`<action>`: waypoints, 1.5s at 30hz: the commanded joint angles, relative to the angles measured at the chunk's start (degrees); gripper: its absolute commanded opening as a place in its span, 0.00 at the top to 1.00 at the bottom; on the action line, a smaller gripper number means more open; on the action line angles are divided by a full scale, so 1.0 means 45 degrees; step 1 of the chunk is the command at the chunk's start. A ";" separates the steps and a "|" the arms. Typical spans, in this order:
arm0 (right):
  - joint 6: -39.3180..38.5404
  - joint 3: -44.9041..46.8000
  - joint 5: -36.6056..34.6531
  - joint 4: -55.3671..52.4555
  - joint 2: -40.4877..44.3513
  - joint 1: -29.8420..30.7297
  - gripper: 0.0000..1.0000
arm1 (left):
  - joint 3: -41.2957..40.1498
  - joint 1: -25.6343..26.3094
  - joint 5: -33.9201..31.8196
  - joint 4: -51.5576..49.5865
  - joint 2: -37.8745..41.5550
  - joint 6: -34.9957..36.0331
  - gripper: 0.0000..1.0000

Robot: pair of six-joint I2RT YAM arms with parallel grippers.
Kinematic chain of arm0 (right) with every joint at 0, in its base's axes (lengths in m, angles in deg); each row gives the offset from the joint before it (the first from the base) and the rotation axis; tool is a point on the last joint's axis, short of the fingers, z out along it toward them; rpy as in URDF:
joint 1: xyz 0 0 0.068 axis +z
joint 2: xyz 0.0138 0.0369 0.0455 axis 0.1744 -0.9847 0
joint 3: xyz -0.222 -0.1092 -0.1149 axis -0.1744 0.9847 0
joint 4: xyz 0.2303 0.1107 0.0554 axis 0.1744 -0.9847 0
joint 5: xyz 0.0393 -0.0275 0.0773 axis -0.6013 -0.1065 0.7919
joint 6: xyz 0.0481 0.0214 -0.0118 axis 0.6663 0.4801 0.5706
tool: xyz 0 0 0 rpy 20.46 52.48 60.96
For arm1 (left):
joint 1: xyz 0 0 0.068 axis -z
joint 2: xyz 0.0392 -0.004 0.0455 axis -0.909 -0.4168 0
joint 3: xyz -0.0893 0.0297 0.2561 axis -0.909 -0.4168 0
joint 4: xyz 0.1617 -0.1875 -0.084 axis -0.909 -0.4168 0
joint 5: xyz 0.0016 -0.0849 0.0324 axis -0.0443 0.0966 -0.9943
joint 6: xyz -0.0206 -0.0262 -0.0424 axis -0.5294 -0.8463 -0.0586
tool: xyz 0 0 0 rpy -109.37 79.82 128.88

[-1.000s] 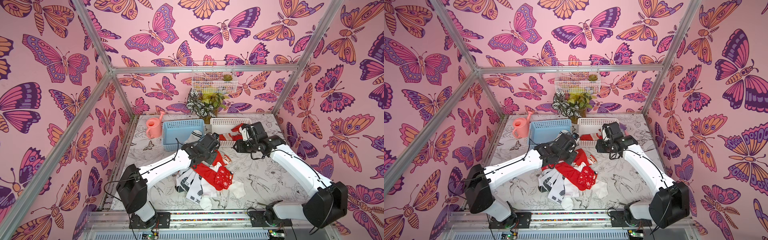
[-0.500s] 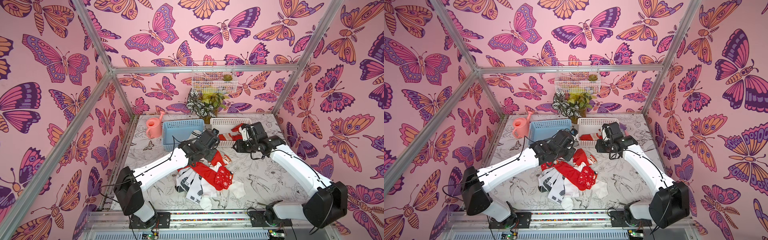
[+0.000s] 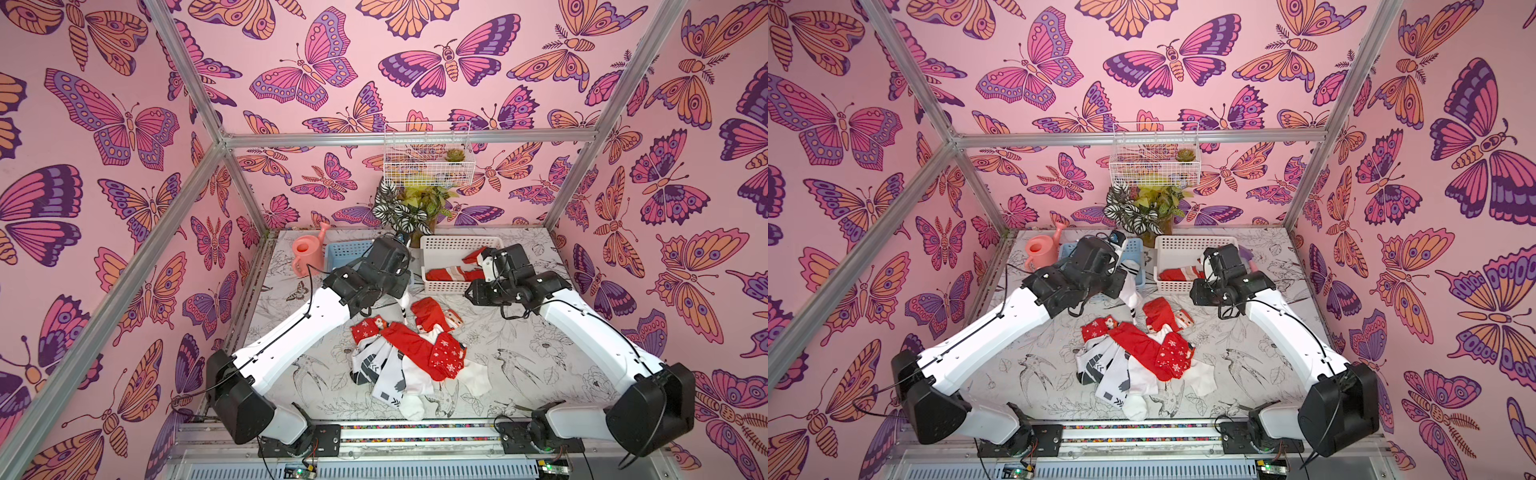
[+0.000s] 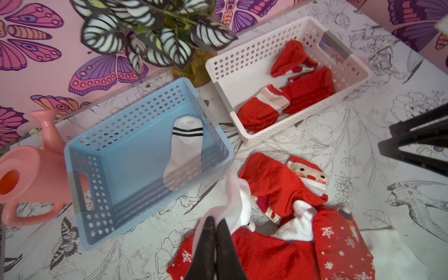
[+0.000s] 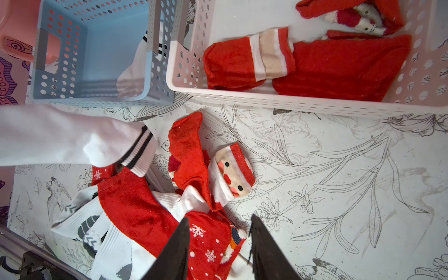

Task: Sort the socks into the basket by color
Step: Pick up the sock at the center of the board, then place the sock in the bin.

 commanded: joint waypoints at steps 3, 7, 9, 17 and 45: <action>-0.0095 -0.0446 0.0144 -0.0194 0.0053 -0.0115 0.57 | 0.0704 -0.0907 0.0075 -0.0353 0.0554 0.0436 0.94; -0.0139 -0.0529 0.0178 -0.0208 -0.0006 -0.0110 0.57 | 0.1118 -0.1670 0.0330 -0.0345 0.0638 0.0519 0.94; -0.0149 -0.0567 0.0176 -0.0202 -0.0044 -0.0111 0.57 | 0.1365 -0.2010 0.0475 -0.0347 0.0634 0.0594 0.94; -0.0125 -0.0376 0.0271 -0.0019 -0.0132 -0.0110 0.57 | 0.2367 -0.3264 0.0953 -0.0377 0.0297 0.0852 0.94; -0.0232 -0.0393 0.0232 -0.0012 -0.0318 -0.0129 0.57 | 0.1492 -0.5306 0.1428 -0.0044 -0.0469 0.0929 0.95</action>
